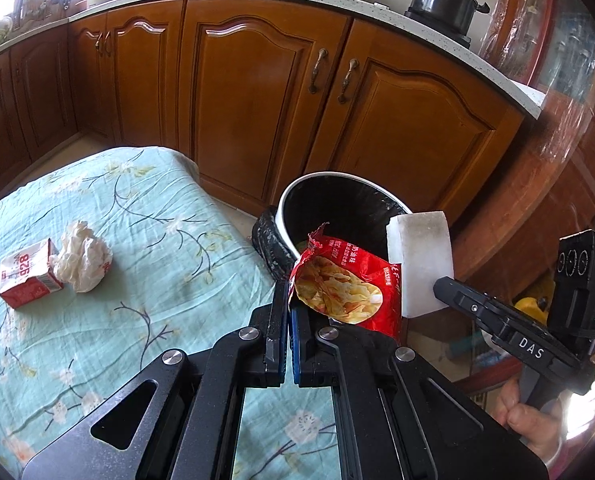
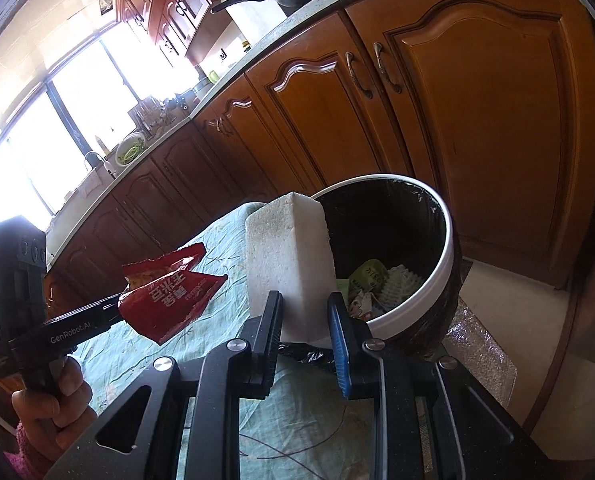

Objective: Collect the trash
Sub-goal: 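Carry the chip bag and foam block over the bin and open both tools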

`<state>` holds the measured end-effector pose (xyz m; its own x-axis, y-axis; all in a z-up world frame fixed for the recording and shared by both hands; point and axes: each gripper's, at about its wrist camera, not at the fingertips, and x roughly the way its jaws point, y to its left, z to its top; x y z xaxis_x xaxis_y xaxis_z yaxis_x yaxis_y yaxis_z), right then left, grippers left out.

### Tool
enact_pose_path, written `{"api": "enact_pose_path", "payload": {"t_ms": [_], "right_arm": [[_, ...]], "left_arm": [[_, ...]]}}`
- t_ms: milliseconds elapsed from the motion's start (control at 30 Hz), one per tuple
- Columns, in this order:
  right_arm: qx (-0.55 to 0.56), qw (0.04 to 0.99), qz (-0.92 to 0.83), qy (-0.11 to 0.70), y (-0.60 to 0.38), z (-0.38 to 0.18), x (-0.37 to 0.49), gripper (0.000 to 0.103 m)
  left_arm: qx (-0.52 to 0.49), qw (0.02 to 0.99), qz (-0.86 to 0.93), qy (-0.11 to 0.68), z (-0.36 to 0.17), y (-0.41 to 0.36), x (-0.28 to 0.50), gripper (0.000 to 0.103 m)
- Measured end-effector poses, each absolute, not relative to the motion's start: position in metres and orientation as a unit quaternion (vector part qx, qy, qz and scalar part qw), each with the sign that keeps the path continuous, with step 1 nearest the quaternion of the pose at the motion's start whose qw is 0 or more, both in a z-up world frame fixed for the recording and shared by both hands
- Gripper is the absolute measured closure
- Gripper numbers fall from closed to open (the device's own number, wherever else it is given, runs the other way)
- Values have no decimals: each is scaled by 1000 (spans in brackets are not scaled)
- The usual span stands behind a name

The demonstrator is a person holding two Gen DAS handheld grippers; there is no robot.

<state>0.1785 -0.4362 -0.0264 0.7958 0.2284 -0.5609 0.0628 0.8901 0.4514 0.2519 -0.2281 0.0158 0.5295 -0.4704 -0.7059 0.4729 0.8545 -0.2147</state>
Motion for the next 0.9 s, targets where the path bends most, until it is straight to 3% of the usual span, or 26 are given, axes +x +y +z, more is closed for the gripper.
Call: {"api": "enact_pose_path", "payload": {"t_ms": [900], "right_arm": [[213, 915, -3, 344, -476, -33, 217, 79]], "left_arm": [[45, 858, -290, 421, 5, -308, 295, 102]]}}
